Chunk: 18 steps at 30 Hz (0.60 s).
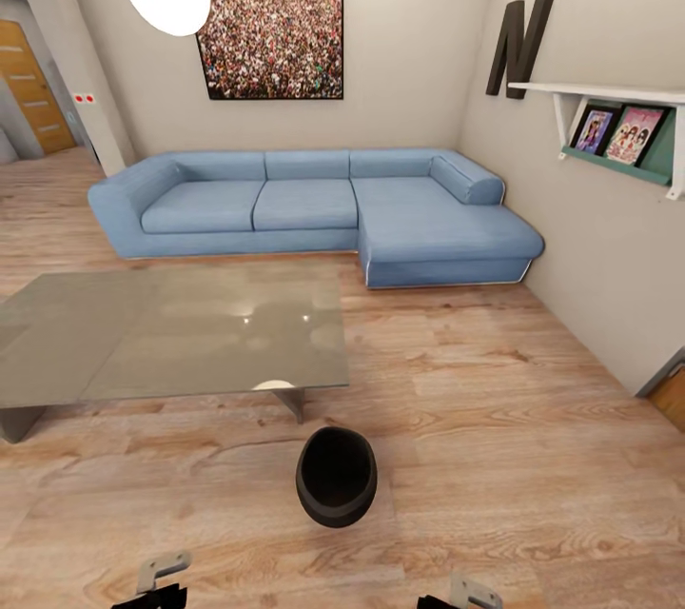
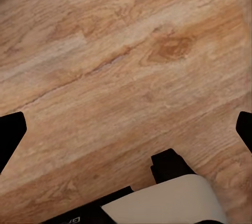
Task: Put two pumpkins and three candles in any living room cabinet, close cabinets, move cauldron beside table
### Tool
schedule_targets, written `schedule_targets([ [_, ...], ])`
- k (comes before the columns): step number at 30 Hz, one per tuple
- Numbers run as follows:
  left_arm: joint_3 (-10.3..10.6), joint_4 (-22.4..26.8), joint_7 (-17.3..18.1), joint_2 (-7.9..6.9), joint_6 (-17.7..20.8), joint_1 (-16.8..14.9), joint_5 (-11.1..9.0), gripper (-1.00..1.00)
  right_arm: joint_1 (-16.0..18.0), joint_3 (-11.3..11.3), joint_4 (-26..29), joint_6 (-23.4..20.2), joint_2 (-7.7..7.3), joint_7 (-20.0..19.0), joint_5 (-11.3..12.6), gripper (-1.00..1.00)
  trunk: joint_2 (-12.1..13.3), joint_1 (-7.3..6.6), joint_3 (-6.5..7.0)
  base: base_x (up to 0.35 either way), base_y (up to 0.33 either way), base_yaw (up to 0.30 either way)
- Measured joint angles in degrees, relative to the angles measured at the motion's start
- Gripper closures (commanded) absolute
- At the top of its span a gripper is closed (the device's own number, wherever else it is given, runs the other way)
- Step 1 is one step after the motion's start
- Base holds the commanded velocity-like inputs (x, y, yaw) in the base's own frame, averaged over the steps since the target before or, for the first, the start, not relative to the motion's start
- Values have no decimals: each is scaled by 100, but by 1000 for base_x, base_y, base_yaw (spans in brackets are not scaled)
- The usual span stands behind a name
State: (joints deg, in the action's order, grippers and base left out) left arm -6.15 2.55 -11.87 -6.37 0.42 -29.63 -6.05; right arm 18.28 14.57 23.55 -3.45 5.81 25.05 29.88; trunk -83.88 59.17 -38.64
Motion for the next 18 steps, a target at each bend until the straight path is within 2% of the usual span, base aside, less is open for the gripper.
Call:
schedule_targets([
  [7,2,0,0,-3,-13,27,6,-100,0,-7,-133,29,-8,0,0,-100,281,-154,126,0,0,0],
  [13,9,0,0,9,11,45,9,-100,0,-7,-157,37,-202,0,12,-100,521,-286,233,0,0,0],
  [18,9,0,0,12,25,46,8,-100,0,-7,-164,38,-224,6,10,-100,722,-395,323,0,0,0],
])
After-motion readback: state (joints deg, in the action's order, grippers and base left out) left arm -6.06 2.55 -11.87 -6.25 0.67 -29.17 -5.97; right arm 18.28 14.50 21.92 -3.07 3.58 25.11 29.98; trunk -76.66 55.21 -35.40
